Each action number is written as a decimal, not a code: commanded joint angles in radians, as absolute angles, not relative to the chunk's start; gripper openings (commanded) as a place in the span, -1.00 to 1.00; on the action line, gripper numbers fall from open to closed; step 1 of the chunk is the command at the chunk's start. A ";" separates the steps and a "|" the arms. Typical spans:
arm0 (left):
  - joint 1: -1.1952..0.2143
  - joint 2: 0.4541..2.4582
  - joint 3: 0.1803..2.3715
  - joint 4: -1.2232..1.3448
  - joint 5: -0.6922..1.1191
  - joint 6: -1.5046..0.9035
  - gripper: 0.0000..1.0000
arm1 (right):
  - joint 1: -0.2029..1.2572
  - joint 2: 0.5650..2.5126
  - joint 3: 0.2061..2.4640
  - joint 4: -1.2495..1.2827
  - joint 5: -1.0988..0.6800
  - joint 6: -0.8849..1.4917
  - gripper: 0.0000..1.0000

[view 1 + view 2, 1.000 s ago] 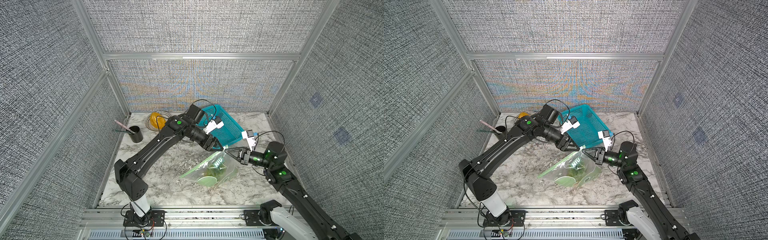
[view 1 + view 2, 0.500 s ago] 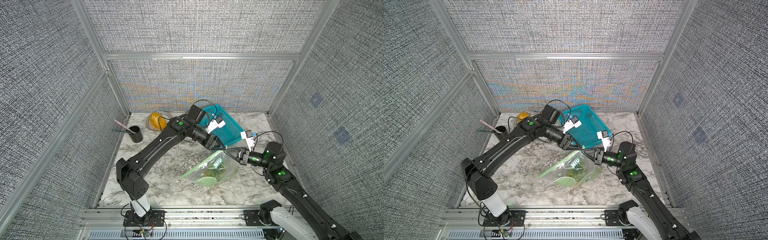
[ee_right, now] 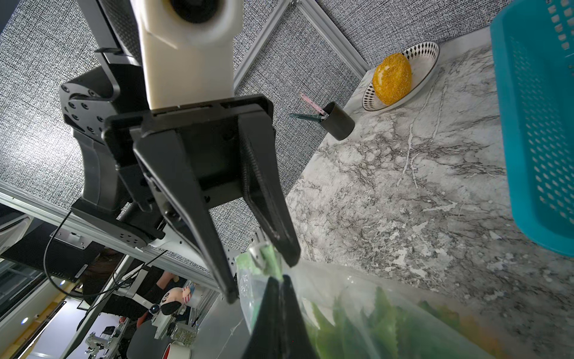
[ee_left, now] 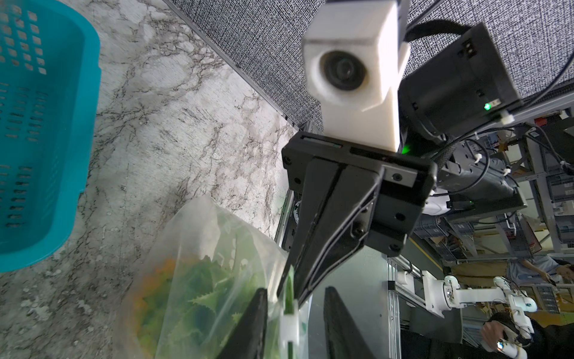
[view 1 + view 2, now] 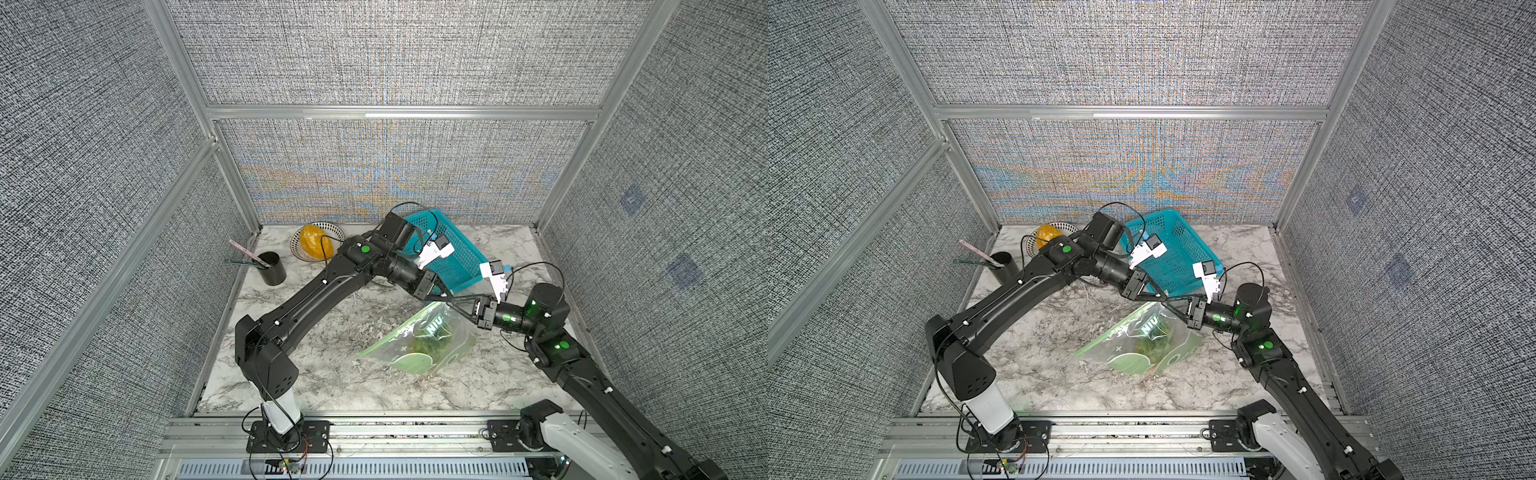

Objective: Open the zip-top bag and take out the pineapple
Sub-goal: Unzip the zipper on the zipper food storage bag.

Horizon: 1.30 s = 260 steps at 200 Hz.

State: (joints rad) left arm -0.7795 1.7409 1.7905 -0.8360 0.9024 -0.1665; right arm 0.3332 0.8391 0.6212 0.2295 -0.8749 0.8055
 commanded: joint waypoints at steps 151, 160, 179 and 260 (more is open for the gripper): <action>-0.784 1.685 1.726 -0.835 0.908 -0.158 -0.70 | 0.336 0.791 0.607 0.246 -0.800 0.816 -1.00; -0.782 1.681 1.721 -0.837 0.906 -0.156 -0.71 | 0.334 0.786 0.604 0.244 -0.798 0.816 -1.00; -0.782 1.677 1.717 -0.839 0.905 -0.155 -0.73 | 0.335 0.782 0.603 0.241 -0.791 0.815 -1.00; -0.782 1.686 1.753 -0.824 0.906 -0.166 -0.29 | 0.337 0.794 0.607 0.247 -0.804 0.818 -1.00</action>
